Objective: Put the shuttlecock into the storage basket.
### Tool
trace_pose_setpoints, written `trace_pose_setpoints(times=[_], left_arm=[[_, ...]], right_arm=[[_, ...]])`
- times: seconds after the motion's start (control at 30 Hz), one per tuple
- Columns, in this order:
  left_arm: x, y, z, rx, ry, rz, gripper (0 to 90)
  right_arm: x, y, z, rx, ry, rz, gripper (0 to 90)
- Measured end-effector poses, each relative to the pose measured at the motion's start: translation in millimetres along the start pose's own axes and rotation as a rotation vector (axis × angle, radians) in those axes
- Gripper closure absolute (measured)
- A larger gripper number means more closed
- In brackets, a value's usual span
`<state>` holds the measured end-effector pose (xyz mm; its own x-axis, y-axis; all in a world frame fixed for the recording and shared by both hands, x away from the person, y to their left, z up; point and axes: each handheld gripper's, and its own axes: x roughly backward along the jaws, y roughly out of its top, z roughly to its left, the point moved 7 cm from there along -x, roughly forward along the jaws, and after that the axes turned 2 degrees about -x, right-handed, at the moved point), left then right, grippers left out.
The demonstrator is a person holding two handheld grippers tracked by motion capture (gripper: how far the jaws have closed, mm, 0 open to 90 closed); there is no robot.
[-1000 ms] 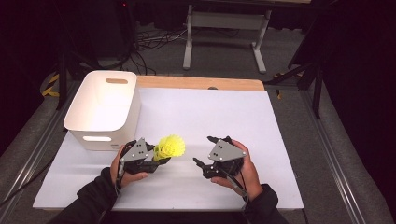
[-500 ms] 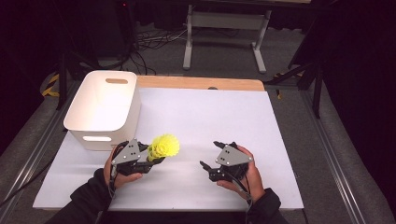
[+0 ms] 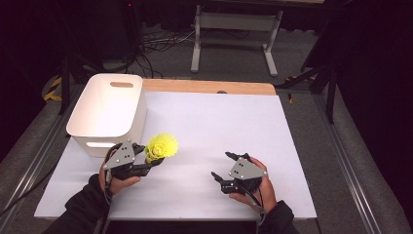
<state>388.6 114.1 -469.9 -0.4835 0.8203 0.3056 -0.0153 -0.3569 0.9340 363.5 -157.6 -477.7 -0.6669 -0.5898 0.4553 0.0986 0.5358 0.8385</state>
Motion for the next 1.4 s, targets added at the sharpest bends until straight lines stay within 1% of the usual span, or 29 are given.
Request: trace_pose_setpoints(times=[0.13, 0.2, 0.23, 0.3, 0.33, 0.43, 0.53, 0.57, 0.63, 0.77, 1.03, 1.07, 1.13, 1.17, 1.27, 1.4], left_arm=[[5.4, 1.8, 4.9, 0.0, 0.02, -0.011, 53.9], [7.6, 2.5, 6.2, 0.01, 0.025, -0.016, 53.9], [10.0, 3.4, 8.3, 0.005, 0.035, -0.02, 53.9], [11.0, 3.8, 8.8, 0.008, 0.034, -0.022, 53.9], [12.8, 4.4, 10.6, 0.008, 0.042, -0.026, 53.9], [14.8, 5.0, 12.0, 0.011, 0.046, -0.03, 53.9], [18.5, 6.2, 15.2, 0.012, 0.058, -0.037, 53.8], [19.3, 6.6, 15.5, 0.019, 0.058, -0.043, 53.8], [21.2, 6.7, 17.4, 0.014, 0.065, -0.039, 53.8], [23.0, 7.7, 19.3, 0.017, 0.07, -0.049, 53.7], [29.5, 8.4, 24.5, 0.03, 0.084, -0.052, 53.6], [31.2, 8.9, 25.8, 0.034, 0.091, -0.062, 53.6], [32.4, 9.0, 27.0, 0.031, 0.096, -0.061, 53.6], [34.0, 9.1, 27.6, 0.037, 0.093, -0.061, 53.6], [36.1, 9.6, 29.8, 0.04, 0.11, -0.069, 53.5], [37.8, 11.6, 30.3, 0.039, 0.118, -0.078, 53.6]], right_arm=[[-1.7, -3.9, 2.4, 0.004, 0.003, 0.013, 24.6], [-1.8, -4.0, 2.2, 0.001, 0.002, 0.014, 24.5], [-1.6, -4.2, 1.6, -0.003, 0.002, 0.011, 24.2], [-1.7, -4.6, 1.4, -0.002, 0.002, 0.013, 24.2], [-1.3, -4.7, 0.8, -0.006, 0.002, 0.013, 24.1], [-0.8, -4.3, 0.6, -0.006, 0.002, 0.008, 24.0], [-1.0, -3.7, 1.3, -0.003, 0.005, 0.002, 23.4], [-1.1, -3.5, 1.7, -0.005, 0.009, 0.0, 23.3], [-1.4, -3.6, 1.9, -0.004, 0.011, 0.0, 23.3], [-2.4, -4.0, 2.4, -0.002, 0.013, 0.002, 23.2], [-4.9, -6.3, 2.2, -0.005, 0.014, 0.01, 22.7], [-5.3, -6.6, 2.0, -0.004, 0.014, 0.011, 22.6], [-5.4, -6.8, 1.7, -0.003, 0.015, 0.011, 22.6], [-5.4, -6.9, 1.5, -0.003, 0.015, 0.01, 22.6], [-5.1, -6.8, 1.4, -0.009, 0.014, 0.007, 22.5], [-5.6, -7.2, 1.1, -0.01, 0.014, 0.01, 22.5]])
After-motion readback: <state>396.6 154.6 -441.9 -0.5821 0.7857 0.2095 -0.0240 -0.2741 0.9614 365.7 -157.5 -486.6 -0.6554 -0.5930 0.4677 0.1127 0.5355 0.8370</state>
